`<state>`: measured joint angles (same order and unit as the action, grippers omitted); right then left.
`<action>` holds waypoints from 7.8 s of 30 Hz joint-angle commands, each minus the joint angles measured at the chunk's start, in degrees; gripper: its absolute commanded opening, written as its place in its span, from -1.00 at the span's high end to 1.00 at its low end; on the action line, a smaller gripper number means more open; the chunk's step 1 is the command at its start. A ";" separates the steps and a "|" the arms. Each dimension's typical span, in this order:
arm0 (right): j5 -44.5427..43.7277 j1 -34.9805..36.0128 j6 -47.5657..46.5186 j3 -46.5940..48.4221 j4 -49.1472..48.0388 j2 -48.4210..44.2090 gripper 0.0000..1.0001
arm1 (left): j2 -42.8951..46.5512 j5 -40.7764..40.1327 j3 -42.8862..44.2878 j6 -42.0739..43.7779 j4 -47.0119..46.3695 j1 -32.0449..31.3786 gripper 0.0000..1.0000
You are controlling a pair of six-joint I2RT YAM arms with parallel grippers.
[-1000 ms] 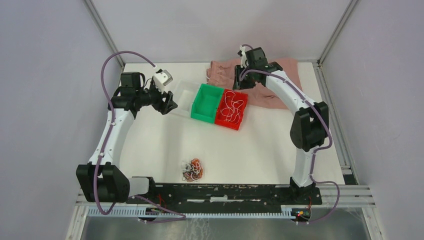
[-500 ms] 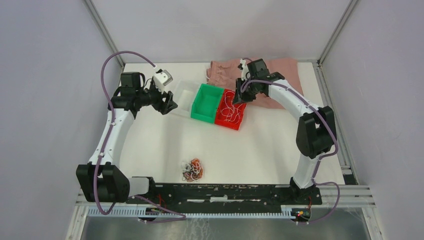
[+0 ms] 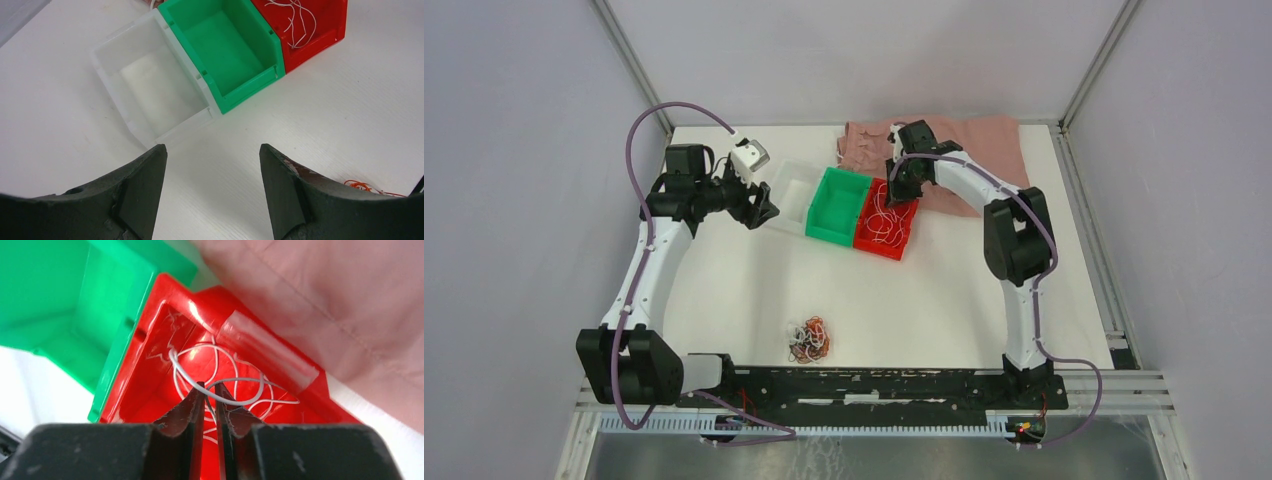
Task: Untangle the cables
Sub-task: Place the cable in the bin, then untie the cable.
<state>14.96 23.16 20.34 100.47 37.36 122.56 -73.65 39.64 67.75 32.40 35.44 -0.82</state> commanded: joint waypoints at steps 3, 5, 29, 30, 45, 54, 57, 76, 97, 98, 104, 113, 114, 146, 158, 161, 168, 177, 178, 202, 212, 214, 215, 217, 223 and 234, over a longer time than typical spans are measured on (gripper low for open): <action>-3.91 0.76 0.00 4.93 0.47 4.41 0.66 | 1.18 1.23 1.12 -1.17 -1.44 0.31 -0.51; -5.26 1.85 -0.85 6.00 1.26 5.82 0.68 | 1.22 1.19 1.00 -1.17 -1.40 0.29 -0.51; -8.33 3.91 -5.98 8.67 9.16 -6.78 0.03 | 2.88 2.64 0.81 0.47 1.38 0.30 -0.60; -8.00 3.93 -5.90 8.45 9.11 -6.80 0.06 | 2.89 2.70 0.81 0.47 1.45 0.29 -0.60; -6.13 6.10 -0.27 -3.29 -3.45 -10.75 0.36 | 3.78 4.33 -0.69 2.06 3.95 0.29 -0.60; -11.23 20.92 -1.72 -28.72 -18.44 -33.83 -0.25 | 4.05 9.50 -1.74 12.97 14.93 0.33 -0.86; -13.05 27.39 -1.06 -32.24 -17.73 -36.38 -0.29 | 4.69 11.50 -3.11 20.67 21.11 0.27 -0.91; -20.20 29.40 3.37 -42.72 -13.99 -46.32 -0.99 | 11.45 -0.37 -24.42 31.06 25.91 -16.65 -0.54; -15.11 25.13 6.28 -48.71 -24.88 -50.91 -0.98 | 14.82 -1.01 -27.42 18.07 13.48 -19.00 0.72; -15.46 25.05 6.41 -48.78 -25.05 -50.99 -0.98 | 15.37 -1.67 -27.60 17.81 12.93 -19.08 0.78; -16.76 25.01 7.53 -51.31 -26.94 -52.92 -0.91 | 16.26 -4.40 -26.82 17.06 10.61 -19.26 0.94; -7.57 25.01 7.44 -54.86 -39.18 -54.66 -0.86 | 17.90 -8.62 -13.78 20.23 10.87 -19.29 0.94; -4.78 25.08 7.18 -54.91 -42.07 -53.90 -0.89 | 18.18 -8.02 -12.50 20.01 11.59 -19.32 0.94; -15.11 36.06 -1.01 -46.48 -64.35 -37.98 -0.61 | 21.98 2.29 -3.90 9.52 22.35 -19.31 0.94; -15.22 36.12 -0.82 -45.21 -63.74 -36.09 -0.59 | 21.45 3.37 -1.82 7.29 22.39 -19.31 0.94; -14.97 36.16 -0.21 -45.82 -63.16 -36.16 -0.58 | 21.10 3.44 -1.17 6.97 22.40 -19.29 0.94; -18.77 33.78 3.37 -51.26 -59.94 -43.79 -0.68 | 20.61 3.00 0.81 7.15 22.25 -19.31 0.94; -3.77 31.23 4.40 -59.22 -66.03 -54.21 -0.72 | 20.87 2.31 1.38 5.49 18.96 -19.31 0.94; -1.19 31.18 4.50 -59.20 -67.03 -54.14 -0.72 | 20.83 2.21 1.61 5.27 18.58 -19.31 0.94; 0.90 32.84 4.11 -43.74 -67.13 -34.34 -0.35 | 19.86 6.09 10.33 0.29 17.63 -19.44 0.94; 1.65 32.83 5.60 -44.70 -68.13 -29.86 -0.21 | 18.32 7.60 15.35 -0.67 17.52 -19.57 0.94; 1.65 32.83 6.30 -45.12 -68.71 -28.32 -0.21 | 17.66 7.69 17.05 -1.13 17.16 -19.56 0.94; 1.61 32.83 6.56 -45.30 -68.97 -27.58 -0.20 | 17.39 7.72 17.75 -1.49 16.75 -19.56 0.94; 1.53 32.83 7.17 -45.65 -69.59 -26.13 -0.19 | 16.95 7.67 19.18 -1.95 15.92 -19.57 0.94; 0.44 32.83 8.93 -47.44 -72.16 -23.90 -0.18 | 15.92 5.69 23.69 -1.75 12.96 -19.57 0.94; -2.06 32.92 11.80 -52.04 -77.95 -21.94 -0.27 | 17.75 -9.81 22.81 0.84 -3.44 -19.57 0.94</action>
<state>13.98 55.99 30.33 49.06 -34.33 100.57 -56.60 35.51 90.26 33.06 40.03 -20.12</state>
